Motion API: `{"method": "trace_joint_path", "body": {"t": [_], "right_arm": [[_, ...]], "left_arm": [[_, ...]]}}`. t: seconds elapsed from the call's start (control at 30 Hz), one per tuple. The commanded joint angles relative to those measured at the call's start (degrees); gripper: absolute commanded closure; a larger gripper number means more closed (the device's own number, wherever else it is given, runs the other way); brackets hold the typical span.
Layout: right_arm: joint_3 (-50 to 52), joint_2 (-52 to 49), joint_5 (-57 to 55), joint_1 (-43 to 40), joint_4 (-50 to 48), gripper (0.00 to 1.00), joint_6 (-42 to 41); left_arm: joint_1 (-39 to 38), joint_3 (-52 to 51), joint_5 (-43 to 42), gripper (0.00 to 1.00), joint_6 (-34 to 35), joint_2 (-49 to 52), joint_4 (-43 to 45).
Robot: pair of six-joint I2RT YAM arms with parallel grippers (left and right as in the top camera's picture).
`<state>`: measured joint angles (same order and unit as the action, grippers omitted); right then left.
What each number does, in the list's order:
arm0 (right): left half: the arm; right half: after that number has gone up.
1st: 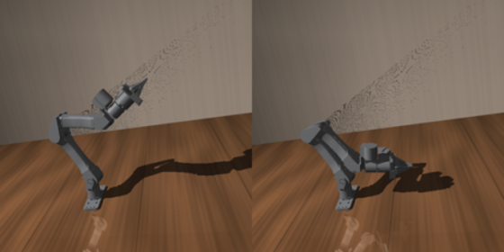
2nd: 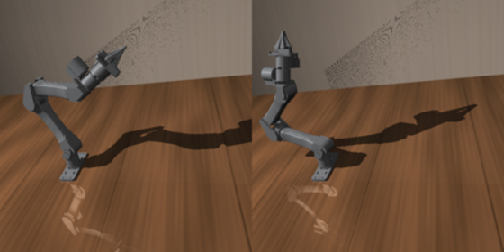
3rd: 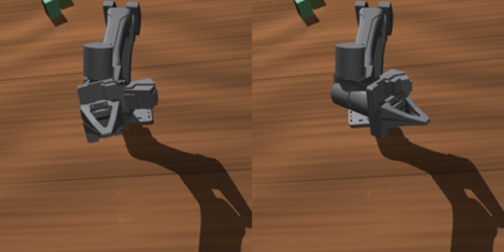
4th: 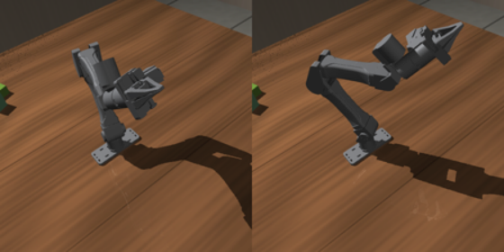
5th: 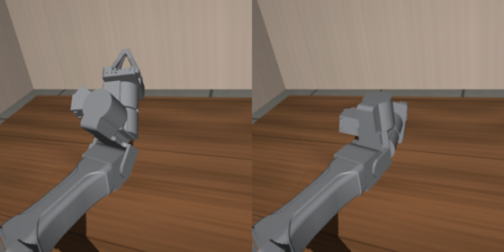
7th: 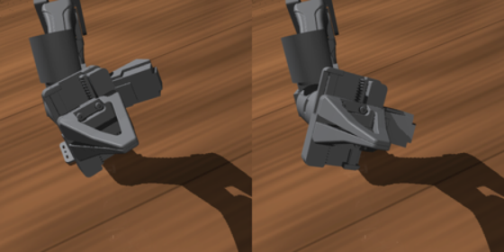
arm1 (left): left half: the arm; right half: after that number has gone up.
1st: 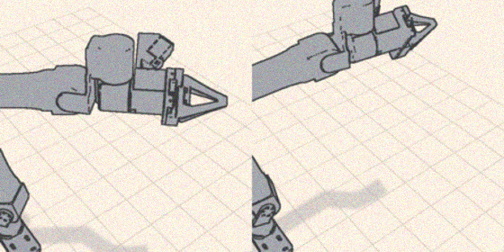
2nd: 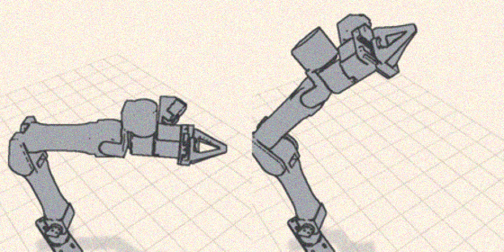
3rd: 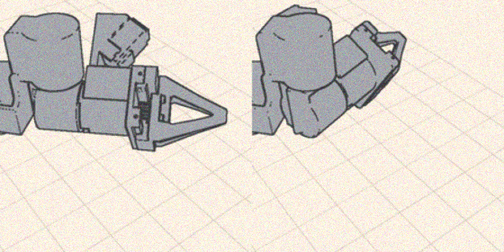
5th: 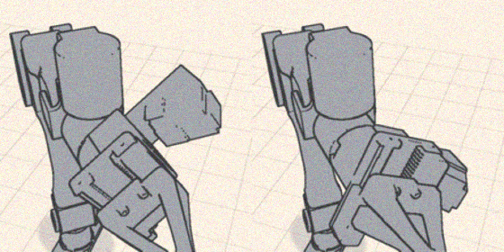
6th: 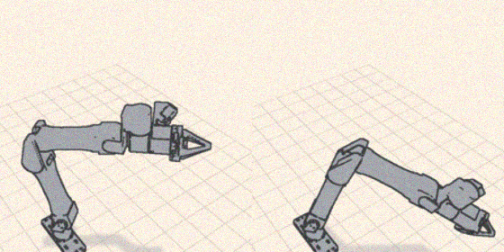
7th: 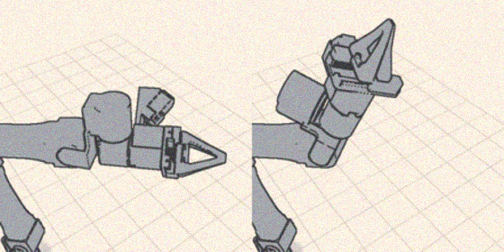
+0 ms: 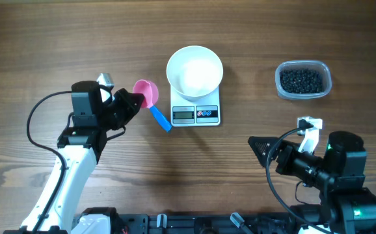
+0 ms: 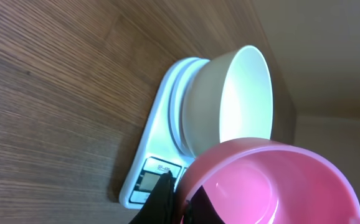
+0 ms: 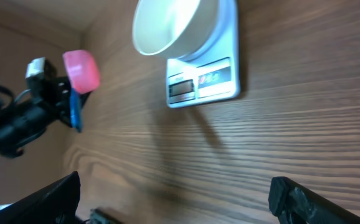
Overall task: Scoop item into bowl and weigh 150g on scale
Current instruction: 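Move the right gripper to the scoop's blue handle beside the left gripper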
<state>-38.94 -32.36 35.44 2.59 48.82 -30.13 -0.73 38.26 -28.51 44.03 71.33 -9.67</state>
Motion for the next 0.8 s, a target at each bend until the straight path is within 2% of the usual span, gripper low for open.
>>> {"method": "trace_joint_path", "body": {"t": [0.0, 0.17, 0.27, 0.4, 0.43, 0.6, 0.77], "right_arm": [[-0.79, -0.13, 2.82, 0.13, -1.36, 0.00, -0.48], [-0.79, -0.85, 4.02, 0.13, -7.26, 0.00, -0.46], [-0.79, -2.23, 9.55, 0.13, -9.68, 0.01, -0.55], [-0.79, -5.70, 11.04, 0.15, -12.17, 0.15, -3.08], [-0.79, -6.71, 11.26, 0.15, -12.74, 0.15, -3.06], [-0.79, -10.75, 13.38, 3.43, -17.92, 0.15, -2.86], [-0.79, -15.32, 12.09, 12.96, -25.70, 0.11, -3.06]], "left_arm": [[-0.07, 0.17, -3.63, 0.96, 1.38, -0.74, 0.17], [-4.24, 0.17, -2.34, 0.96, 5.53, -0.74, 2.32], [-8.50, 0.17, 2.73, 0.96, 10.10, -0.74, 2.80], [-15.89, 0.17, 11.91, 0.96, 20.90, -0.74, 2.80], [-18.23, 0.17, 14.88, 0.96, 24.39, -0.74, 2.78], [-26.29, 0.17, 24.30, 0.96, 38.69, -0.74, 2.75], [-28.09, 0.17, 31.85, 0.96, 46.71, -2.99, -2.89]]}}
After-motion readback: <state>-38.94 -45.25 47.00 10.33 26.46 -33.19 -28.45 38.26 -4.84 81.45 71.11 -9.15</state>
